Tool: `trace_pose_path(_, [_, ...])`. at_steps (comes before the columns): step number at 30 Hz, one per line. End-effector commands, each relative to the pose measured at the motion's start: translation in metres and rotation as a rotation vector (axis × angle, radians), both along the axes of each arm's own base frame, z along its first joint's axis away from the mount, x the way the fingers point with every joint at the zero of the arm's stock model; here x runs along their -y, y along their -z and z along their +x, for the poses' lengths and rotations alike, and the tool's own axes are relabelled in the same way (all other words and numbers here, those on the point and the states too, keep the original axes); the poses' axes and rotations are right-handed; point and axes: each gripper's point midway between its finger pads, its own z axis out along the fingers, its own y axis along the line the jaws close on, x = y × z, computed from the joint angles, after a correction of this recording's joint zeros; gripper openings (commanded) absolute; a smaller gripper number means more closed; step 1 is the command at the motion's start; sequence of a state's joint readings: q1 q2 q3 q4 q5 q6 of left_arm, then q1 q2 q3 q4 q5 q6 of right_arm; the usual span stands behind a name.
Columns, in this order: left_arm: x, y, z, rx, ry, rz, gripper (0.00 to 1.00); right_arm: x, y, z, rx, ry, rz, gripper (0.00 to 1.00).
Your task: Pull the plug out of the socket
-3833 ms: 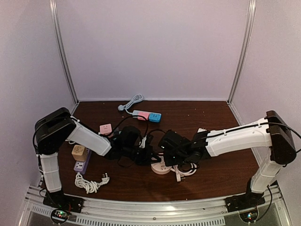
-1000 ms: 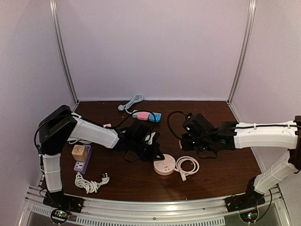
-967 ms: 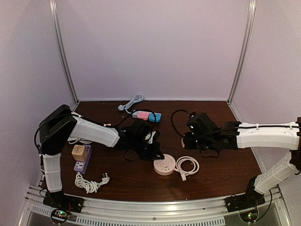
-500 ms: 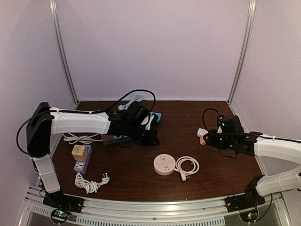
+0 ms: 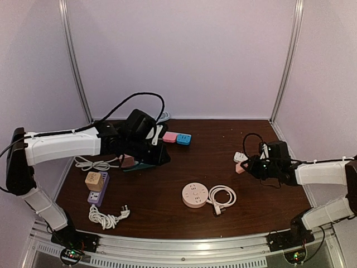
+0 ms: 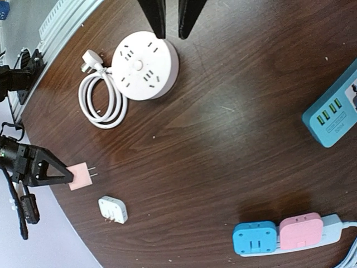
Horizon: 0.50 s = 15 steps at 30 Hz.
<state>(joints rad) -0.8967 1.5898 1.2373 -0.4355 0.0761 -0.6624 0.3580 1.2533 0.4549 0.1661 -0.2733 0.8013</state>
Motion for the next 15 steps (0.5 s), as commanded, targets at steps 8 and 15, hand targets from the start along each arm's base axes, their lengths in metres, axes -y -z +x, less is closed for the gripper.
trace_pose_path(8, [-0.041,-0.004,0.009,0.059,-0.078,0.088,0.12,-0.003,0.019,0.006,-0.039,-0.038,0.097,0.19])
trace_pose_path(15, [-0.056,-0.007,0.014,0.086,-0.124,0.116,0.12,0.000,0.035,0.004,-0.103,-0.055,0.084,0.25])
